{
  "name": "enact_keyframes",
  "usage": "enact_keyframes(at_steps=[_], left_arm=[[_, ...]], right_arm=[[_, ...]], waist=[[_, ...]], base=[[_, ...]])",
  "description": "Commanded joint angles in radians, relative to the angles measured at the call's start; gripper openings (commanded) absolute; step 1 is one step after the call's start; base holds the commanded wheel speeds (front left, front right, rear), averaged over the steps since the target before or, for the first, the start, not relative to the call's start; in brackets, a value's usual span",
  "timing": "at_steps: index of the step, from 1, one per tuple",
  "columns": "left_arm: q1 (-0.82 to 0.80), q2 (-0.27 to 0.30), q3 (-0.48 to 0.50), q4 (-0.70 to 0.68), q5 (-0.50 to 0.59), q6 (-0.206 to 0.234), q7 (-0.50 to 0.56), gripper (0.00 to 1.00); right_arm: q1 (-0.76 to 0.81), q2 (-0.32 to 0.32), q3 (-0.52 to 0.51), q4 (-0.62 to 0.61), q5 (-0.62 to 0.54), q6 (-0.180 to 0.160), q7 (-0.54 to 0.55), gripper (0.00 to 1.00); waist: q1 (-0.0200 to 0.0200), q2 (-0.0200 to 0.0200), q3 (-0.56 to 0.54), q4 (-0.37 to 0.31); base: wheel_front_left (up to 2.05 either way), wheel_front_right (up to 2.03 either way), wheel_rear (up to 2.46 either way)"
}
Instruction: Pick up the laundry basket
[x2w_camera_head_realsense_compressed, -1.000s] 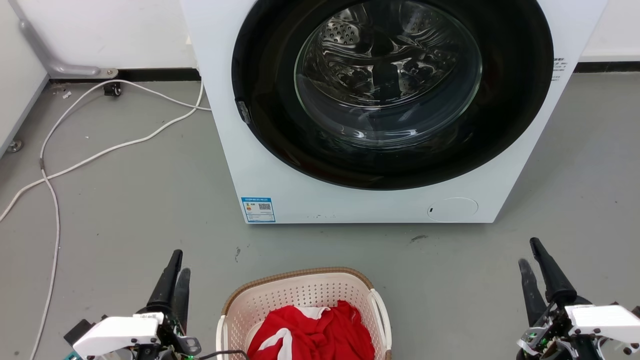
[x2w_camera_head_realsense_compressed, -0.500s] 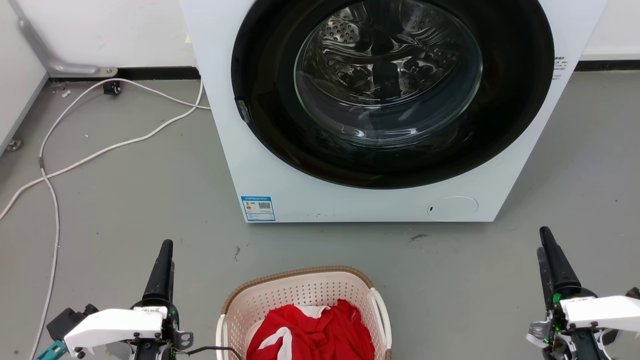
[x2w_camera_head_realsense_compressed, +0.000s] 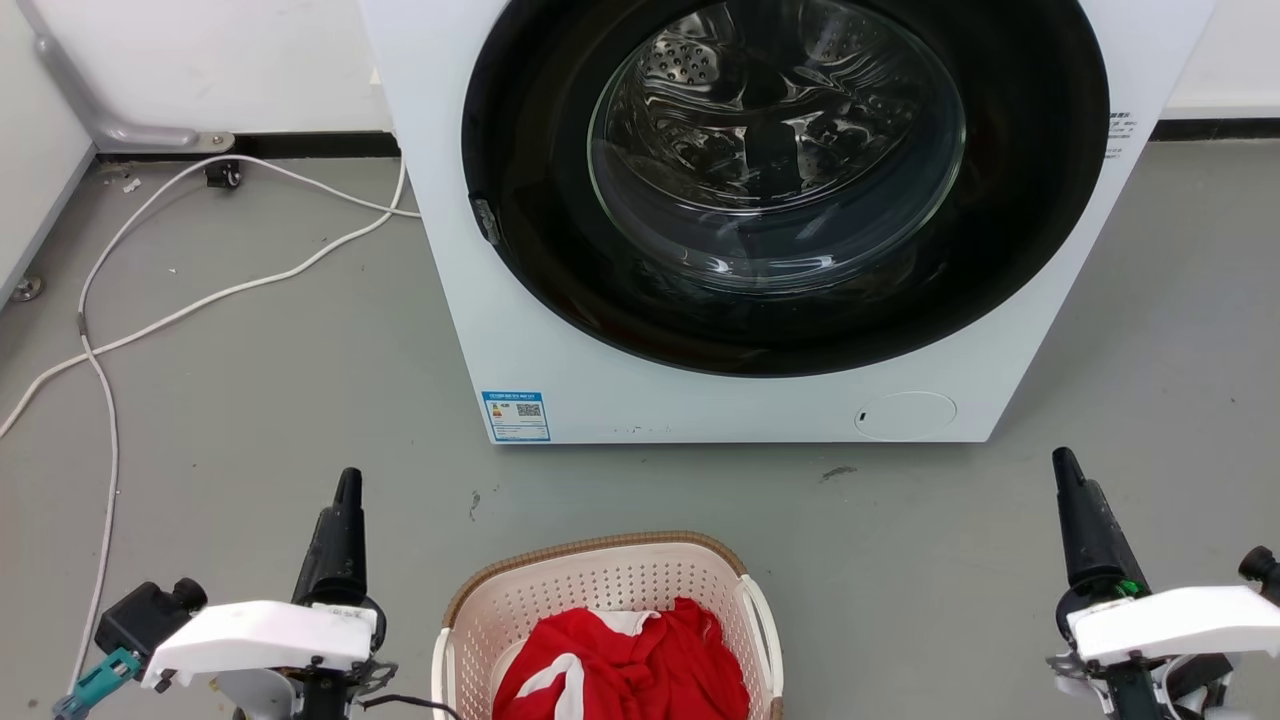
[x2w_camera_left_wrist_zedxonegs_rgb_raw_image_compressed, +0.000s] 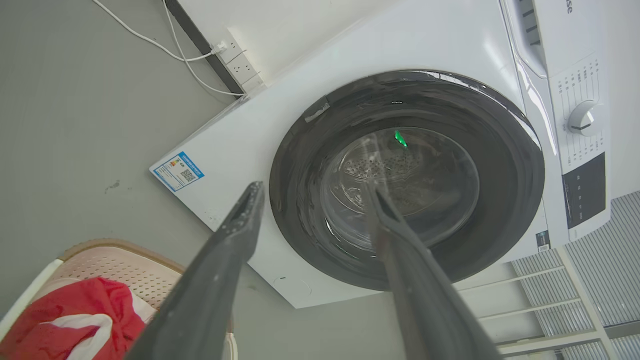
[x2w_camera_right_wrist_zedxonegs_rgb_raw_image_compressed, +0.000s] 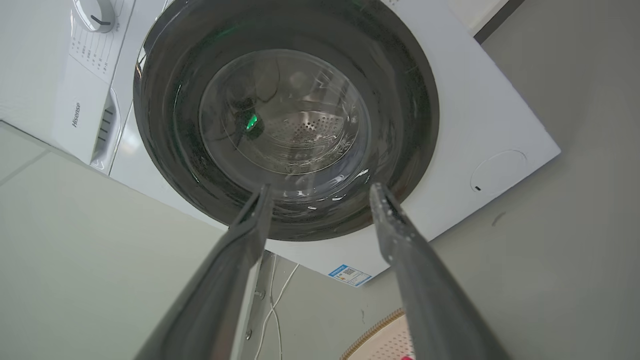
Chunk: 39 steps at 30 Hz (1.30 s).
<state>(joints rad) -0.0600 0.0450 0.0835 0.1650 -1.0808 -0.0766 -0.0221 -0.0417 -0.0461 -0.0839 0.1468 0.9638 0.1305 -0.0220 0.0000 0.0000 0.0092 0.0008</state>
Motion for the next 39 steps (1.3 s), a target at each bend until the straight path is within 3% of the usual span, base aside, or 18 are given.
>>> enact_keyframes(at_steps=[1,15,39], left_arm=[[-0.003,0.004,-0.003,-0.022,0.041,0.008,-0.011,1.0],[0.013,0.005,-0.016,-0.049,0.246,0.008,-0.06,1.0],[0.035,0.006,-0.035,-0.065,0.55,0.022,-0.13,1.0]], right_arm=[[-0.006,-0.003,0.003,-0.022,-0.05,0.0,-0.011,1.0],[0.012,-0.003,0.014,-0.046,-0.308,0.0,-0.06,1.0],[0.042,-0.004,0.026,-0.089,-0.617,0.0,-0.131,1.0]], waist=[[0.0,0.0,0.0,0.0],[0.0,0.0,0.003,0.002],[0.0,0.0,0.009,-0.001]], base=[[0.0,0.0,0.0],[0.0,0.0,0.0],[0.0,0.0,0.0]])
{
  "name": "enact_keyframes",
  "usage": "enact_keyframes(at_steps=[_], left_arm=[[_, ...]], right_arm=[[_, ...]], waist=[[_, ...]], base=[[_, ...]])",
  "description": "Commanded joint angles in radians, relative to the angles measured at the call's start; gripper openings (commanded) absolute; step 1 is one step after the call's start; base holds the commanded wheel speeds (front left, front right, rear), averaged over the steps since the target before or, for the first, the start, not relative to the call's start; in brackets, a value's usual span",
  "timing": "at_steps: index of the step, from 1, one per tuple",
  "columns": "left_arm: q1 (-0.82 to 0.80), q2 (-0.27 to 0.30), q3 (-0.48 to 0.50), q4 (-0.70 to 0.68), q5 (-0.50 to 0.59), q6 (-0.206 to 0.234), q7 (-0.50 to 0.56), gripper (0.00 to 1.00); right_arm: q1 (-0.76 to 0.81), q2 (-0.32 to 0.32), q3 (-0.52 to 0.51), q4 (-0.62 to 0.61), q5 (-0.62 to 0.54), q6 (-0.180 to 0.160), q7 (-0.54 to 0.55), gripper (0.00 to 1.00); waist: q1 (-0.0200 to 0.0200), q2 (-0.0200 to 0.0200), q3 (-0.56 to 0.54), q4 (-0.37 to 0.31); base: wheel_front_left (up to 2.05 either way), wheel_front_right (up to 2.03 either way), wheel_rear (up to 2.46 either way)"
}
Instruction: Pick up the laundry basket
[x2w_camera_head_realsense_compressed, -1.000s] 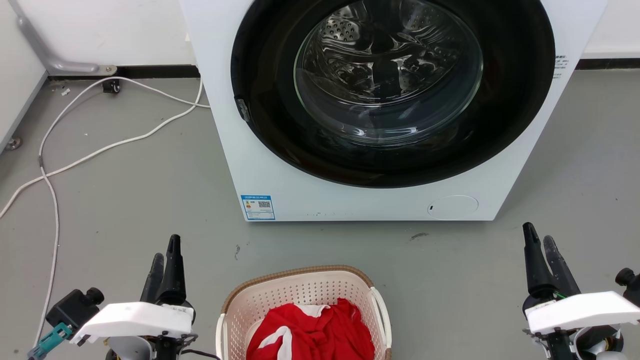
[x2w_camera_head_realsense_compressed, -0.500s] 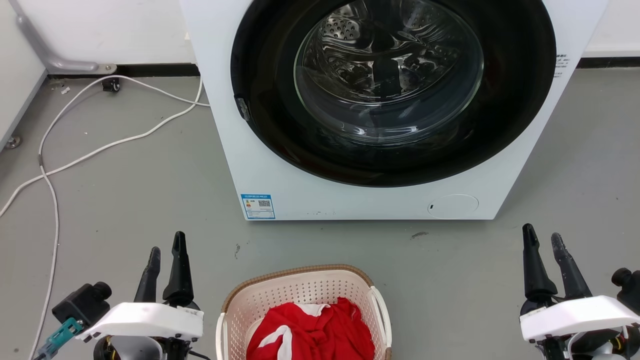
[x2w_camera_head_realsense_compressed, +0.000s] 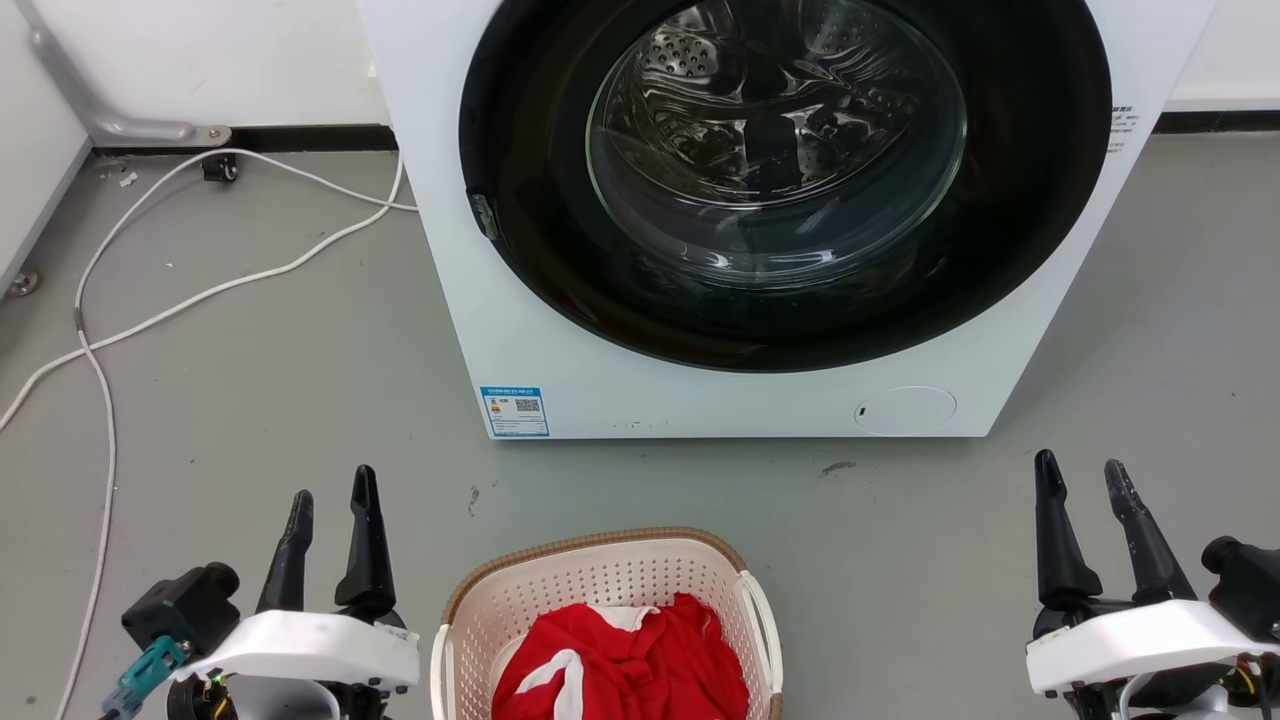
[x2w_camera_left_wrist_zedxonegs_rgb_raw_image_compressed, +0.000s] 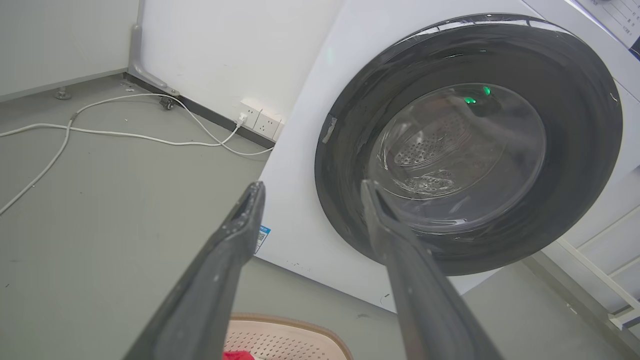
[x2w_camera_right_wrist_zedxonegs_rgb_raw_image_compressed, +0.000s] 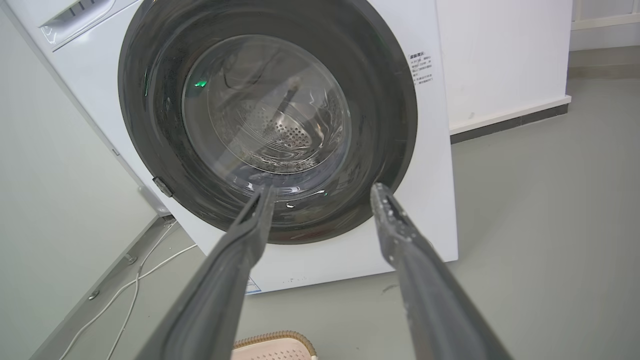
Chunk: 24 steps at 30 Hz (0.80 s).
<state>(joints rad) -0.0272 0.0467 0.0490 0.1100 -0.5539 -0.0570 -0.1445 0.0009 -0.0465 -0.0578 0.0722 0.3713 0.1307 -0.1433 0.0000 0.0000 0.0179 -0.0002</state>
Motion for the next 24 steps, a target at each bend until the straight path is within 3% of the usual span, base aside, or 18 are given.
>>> enact_keyframes(at_steps=[1,24], left_arm=[[0.003,0.004,-0.002,-0.008,0.035,0.004,-0.011,1.0],[0.022,0.004,-0.013,-0.015,0.262,0.018,-0.066,1.0]], right_arm=[[0.001,-0.004,-0.002,-0.015,-0.035,0.0,-0.012,1.0],[0.026,-0.005,0.004,-0.038,-0.269,0.0,-0.069,1.0]], waist=[[0.0,0.0,0.0,0.0],[0.0,0.0,0.002,0.005]], base=[[0.0,0.0,0.0],[0.0,0.0,0.0]])
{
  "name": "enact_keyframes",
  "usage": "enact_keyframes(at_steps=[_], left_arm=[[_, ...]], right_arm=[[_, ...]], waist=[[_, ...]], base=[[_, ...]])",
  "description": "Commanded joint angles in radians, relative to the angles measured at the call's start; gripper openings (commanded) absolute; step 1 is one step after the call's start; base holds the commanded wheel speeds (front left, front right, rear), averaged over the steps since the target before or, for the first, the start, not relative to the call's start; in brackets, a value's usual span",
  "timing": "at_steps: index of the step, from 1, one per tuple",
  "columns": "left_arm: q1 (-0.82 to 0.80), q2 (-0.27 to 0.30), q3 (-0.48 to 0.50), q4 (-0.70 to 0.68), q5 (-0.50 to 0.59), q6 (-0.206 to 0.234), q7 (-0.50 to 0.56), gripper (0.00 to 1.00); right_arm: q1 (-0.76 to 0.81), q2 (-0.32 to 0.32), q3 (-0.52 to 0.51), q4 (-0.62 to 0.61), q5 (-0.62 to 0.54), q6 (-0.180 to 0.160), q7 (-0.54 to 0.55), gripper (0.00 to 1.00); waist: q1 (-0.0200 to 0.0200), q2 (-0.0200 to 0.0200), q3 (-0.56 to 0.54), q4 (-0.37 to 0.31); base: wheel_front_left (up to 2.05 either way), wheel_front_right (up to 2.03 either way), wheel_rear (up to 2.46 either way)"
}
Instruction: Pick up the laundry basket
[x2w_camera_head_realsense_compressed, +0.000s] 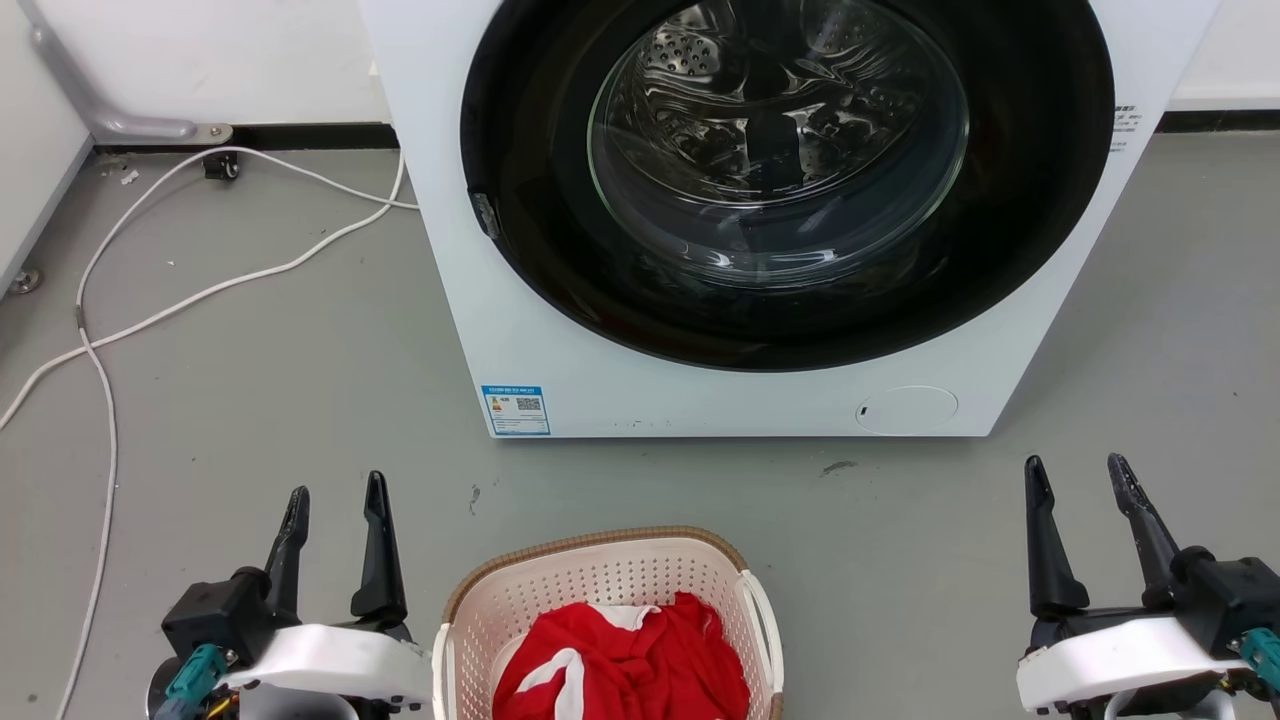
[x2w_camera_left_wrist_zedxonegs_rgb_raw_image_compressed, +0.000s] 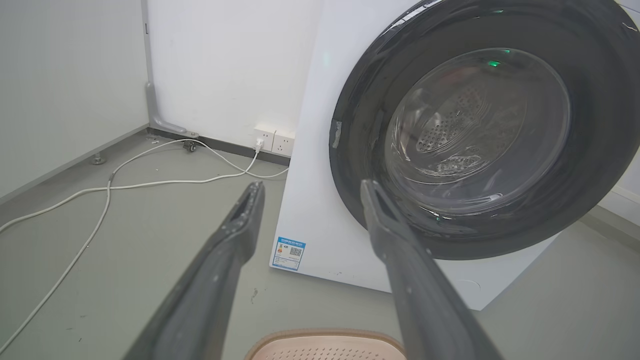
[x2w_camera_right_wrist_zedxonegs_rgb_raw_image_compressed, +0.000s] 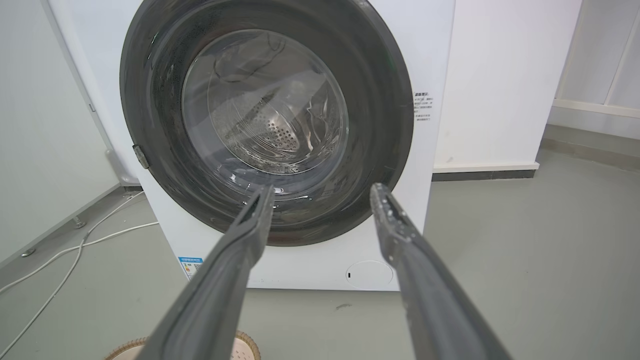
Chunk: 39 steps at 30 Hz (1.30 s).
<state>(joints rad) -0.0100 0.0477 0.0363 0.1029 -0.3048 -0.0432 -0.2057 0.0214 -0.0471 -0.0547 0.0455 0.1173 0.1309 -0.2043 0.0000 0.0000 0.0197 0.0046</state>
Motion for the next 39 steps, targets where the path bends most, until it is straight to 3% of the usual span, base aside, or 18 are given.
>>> enact_keyframes(at_steps=[1,29,39], left_arm=[[0.005,0.003,-0.001,-0.01,0.021,0.005,-0.008,1.0],[0.028,0.004,-0.004,-0.012,0.227,0.016,-0.061,1.0],[0.028,0.004,0.001,0.002,0.22,0.015,-0.06,1.0]], right_arm=[[0.007,-0.004,0.002,-0.013,-0.023,0.0,-0.009,1.0],[0.027,-0.005,-0.004,-0.03,-0.214,0.0,-0.061,1.0],[0.028,-0.005,-0.007,-0.023,-0.147,0.0,-0.061,1.0]], waist=[[0.0,0.0,0.0,0.0],[0.0,0.0,0.007,0.001],[0.0,0.0,0.007,0.001]], base=[[0.0,0.0,0.0],[0.0,0.0,0.0],[0.0,0.0,0.0]])
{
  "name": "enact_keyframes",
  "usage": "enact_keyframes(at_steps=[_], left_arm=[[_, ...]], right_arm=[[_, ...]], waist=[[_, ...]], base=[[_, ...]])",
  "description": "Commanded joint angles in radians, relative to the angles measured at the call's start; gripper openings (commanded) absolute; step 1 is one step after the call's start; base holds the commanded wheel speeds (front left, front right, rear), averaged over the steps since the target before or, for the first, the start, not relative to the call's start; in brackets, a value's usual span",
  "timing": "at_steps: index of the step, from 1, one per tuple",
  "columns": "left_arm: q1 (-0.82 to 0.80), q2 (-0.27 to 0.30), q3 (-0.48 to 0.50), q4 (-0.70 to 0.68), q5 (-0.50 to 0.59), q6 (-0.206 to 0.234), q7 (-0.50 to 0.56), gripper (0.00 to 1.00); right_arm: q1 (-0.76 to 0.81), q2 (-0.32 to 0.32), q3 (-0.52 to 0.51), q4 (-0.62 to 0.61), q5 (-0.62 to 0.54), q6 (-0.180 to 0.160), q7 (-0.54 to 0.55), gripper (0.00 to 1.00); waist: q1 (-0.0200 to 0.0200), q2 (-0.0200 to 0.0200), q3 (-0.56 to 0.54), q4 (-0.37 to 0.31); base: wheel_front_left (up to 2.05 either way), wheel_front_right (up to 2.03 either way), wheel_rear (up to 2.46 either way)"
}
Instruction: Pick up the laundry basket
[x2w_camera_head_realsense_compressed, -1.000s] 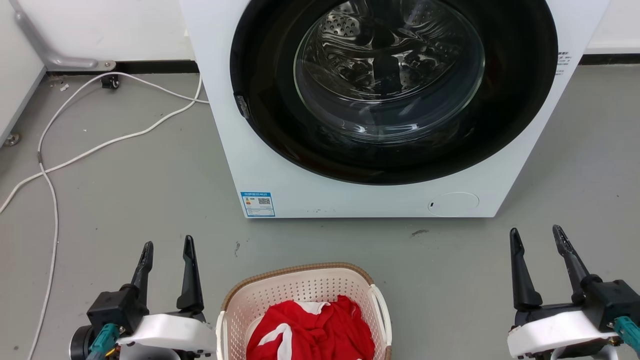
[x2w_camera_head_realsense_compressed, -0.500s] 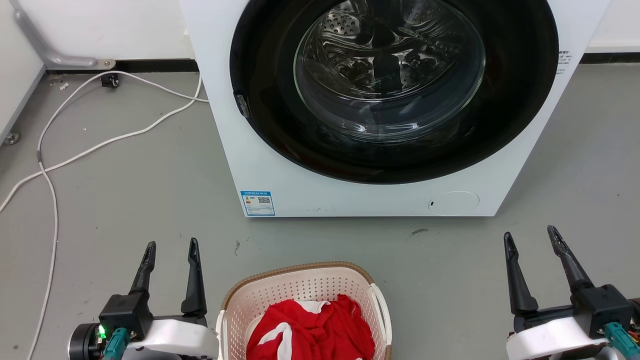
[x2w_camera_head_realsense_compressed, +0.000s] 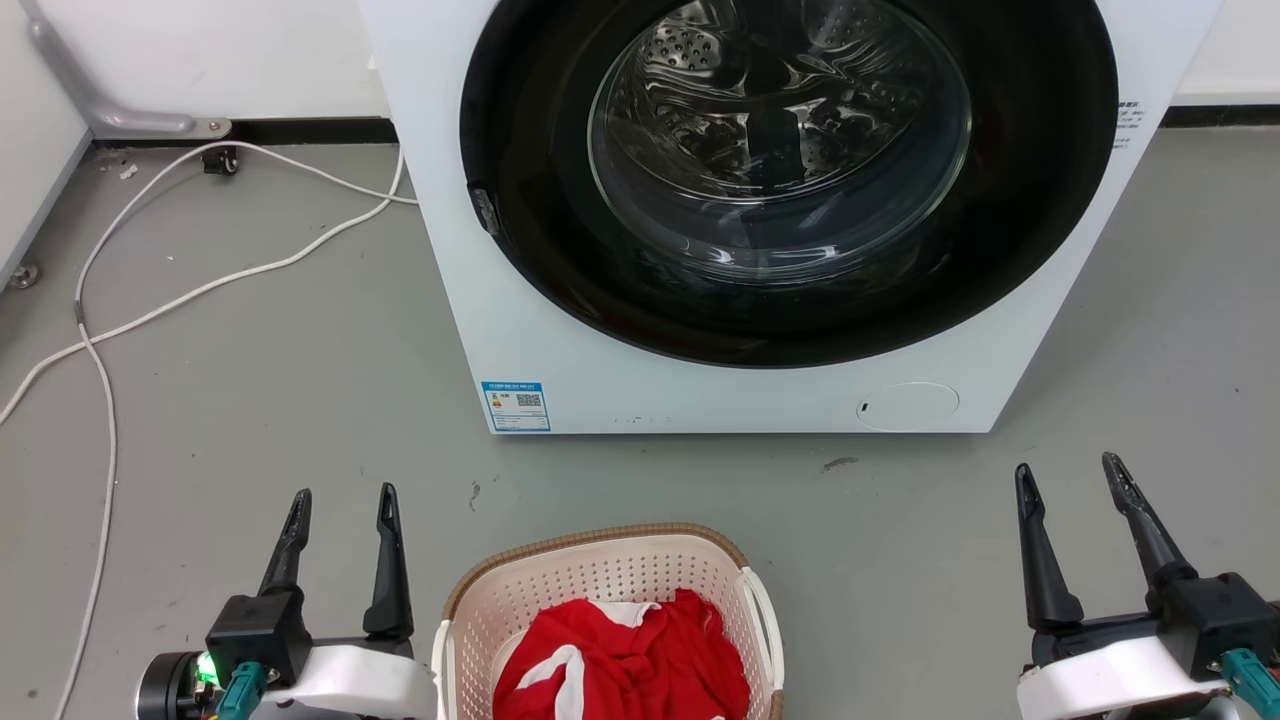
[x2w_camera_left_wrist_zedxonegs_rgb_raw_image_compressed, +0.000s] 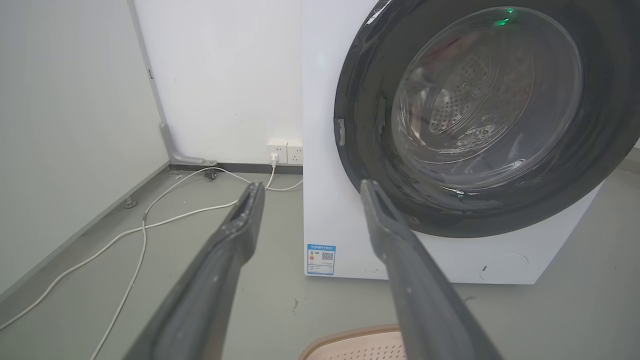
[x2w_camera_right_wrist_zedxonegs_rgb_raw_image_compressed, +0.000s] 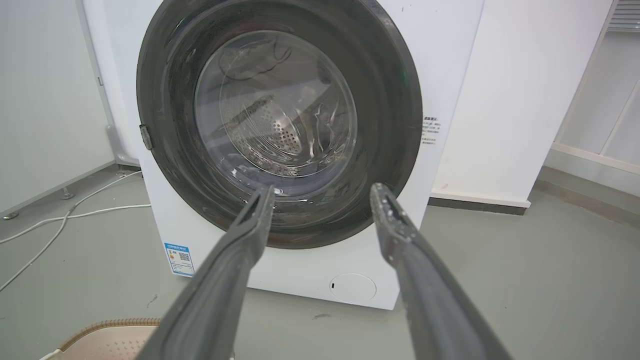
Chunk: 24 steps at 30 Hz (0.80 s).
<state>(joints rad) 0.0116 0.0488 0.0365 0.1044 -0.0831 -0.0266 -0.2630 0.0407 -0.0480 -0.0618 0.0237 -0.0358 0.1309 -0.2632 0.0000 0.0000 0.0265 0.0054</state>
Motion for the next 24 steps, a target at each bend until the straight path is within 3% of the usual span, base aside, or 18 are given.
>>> enact_keyframes(at_steps=[1,24], left_arm=[[0.006,0.003,0.001,0.002,-0.002,-0.001,-0.003,1.0],[-0.022,0.003,0.008,0.027,0.002,0.0,-0.003,1.0]], right_arm=[[0.009,-0.004,0.0,0.0,0.011,0.0,-0.002,1.0],[-0.012,-0.004,0.031,0.013,0.048,0.0,-0.002,1.0]], waist=[[0.0,0.0,0.0,0.0],[0.0,0.0,0.021,0.002]], base=[[0.0,0.0,0.0],[0.0,0.0,0.0]])
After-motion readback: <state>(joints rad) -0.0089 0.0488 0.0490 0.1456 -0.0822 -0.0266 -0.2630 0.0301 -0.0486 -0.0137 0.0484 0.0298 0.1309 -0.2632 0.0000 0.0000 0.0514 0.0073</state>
